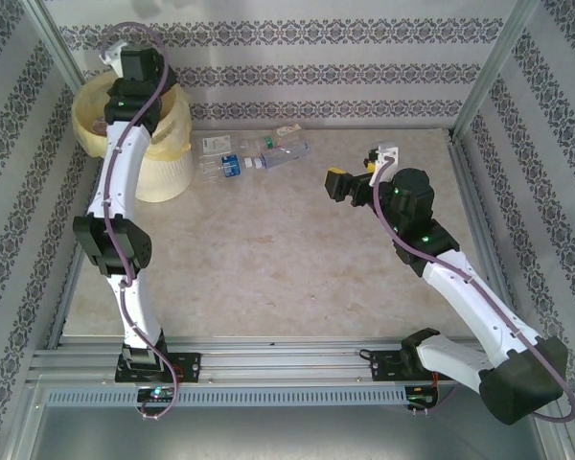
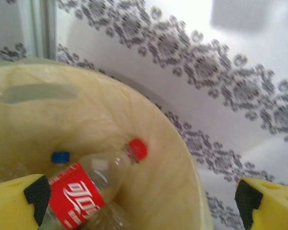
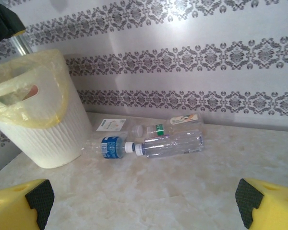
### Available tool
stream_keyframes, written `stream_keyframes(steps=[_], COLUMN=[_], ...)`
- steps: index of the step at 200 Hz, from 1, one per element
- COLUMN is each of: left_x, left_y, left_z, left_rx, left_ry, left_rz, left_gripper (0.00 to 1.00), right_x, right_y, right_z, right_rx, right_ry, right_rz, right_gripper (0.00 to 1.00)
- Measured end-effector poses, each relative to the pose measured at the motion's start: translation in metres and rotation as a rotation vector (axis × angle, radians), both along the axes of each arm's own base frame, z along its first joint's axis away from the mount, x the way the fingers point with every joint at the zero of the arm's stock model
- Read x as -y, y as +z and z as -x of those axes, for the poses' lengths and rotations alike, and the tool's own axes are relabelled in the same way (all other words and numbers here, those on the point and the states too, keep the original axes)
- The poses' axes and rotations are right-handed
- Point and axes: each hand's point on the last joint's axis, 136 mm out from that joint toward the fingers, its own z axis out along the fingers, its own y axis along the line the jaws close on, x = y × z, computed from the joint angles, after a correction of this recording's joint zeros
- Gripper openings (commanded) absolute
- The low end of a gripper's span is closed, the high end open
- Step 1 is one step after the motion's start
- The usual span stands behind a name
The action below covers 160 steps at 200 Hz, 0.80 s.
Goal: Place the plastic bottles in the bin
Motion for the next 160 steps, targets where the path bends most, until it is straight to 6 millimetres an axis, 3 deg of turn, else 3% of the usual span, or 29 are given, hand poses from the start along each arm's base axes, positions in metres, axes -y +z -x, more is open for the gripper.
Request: stream_keyframes(steps=[38,67,118,141,160], left_x=[0.053,0.105,0.181,0.206,0.224], left_y=[-0.009,-0.009,-0.022,-0.044,-0.080], left_z=[0.003,0.007,0.001,-0.013,-0.017], left_rx=[-0.035,-0.042,-0.069,-0.110,-0.198], left_ry=[-0.116,-0.238,-0.533,-0.675,-0.781], left_rz=[-0.029,-0.079,-0.179,-0.246,-0.319], left_gripper=[1.00,1.00,1.00,1.00,1.00], right_x=[0.016,0.031,0.047,0.050,0.051], right_y=[-0.010,-0.018,-0.021,-0.017,-0.014], right_z=[-0.007,-0.012,-0.011,-0.010,-0.008], right_rx=[-0.042,-0.073,-0.087,-0.083,-0.076], right_ry=[-0.076,-0.137,-0.189,-0.197,-0.199], right_rz=[-0.041,-0.071,-0.117,-0.132,-0.138], right_gripper=[0.98,0.98,0.98,0.98,0.98])
